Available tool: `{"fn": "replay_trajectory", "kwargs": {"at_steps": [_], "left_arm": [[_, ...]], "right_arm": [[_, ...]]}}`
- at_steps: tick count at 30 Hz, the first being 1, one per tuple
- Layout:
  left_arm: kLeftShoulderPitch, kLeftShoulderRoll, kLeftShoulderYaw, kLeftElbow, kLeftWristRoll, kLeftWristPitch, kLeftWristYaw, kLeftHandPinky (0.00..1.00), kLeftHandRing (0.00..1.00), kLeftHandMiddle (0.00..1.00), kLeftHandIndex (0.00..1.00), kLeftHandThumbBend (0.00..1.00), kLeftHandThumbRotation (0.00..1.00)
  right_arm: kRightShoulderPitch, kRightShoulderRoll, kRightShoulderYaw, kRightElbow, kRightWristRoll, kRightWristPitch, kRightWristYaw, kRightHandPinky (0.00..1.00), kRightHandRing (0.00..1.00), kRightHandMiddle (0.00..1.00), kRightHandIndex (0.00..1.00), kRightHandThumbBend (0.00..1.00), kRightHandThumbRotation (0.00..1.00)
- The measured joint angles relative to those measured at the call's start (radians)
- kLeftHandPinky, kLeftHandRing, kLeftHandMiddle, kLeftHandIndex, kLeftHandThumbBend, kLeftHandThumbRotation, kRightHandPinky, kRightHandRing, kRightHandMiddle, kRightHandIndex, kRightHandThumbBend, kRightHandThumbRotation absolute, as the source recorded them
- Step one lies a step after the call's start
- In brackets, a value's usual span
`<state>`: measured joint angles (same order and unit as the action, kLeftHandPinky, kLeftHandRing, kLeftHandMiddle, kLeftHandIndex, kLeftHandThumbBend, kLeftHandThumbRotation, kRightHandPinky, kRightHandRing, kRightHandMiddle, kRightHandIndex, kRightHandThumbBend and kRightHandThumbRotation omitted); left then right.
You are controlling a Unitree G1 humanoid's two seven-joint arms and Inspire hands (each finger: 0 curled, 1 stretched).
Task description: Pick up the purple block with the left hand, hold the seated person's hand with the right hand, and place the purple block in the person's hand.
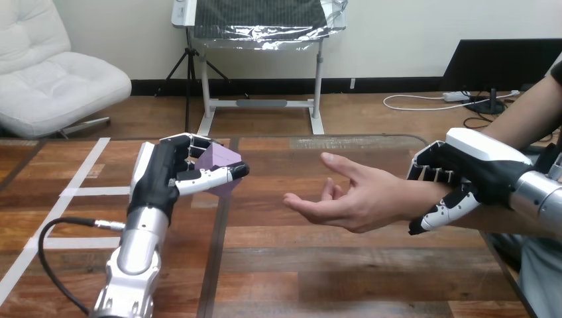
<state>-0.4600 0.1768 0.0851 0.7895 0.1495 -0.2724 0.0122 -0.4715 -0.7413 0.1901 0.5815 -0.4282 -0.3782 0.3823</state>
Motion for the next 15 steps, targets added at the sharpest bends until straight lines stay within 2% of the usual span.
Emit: {"fn": "replay_trajectory", "kwargs": {"at_steps": [15], "left_arm": [[-0.074, -0.024, -0.035, 0.079, 0.001, 0.0, 0.016, 0.34, 0.39, 0.44, 0.48, 0.65, 0.0]], "right_arm": [[0.012, 0.018, 0.0, -0.052, 0.005, 0.013, 0.007, 0.36, 0.4, 0.46, 0.5, 0.8, 0.18]]}}
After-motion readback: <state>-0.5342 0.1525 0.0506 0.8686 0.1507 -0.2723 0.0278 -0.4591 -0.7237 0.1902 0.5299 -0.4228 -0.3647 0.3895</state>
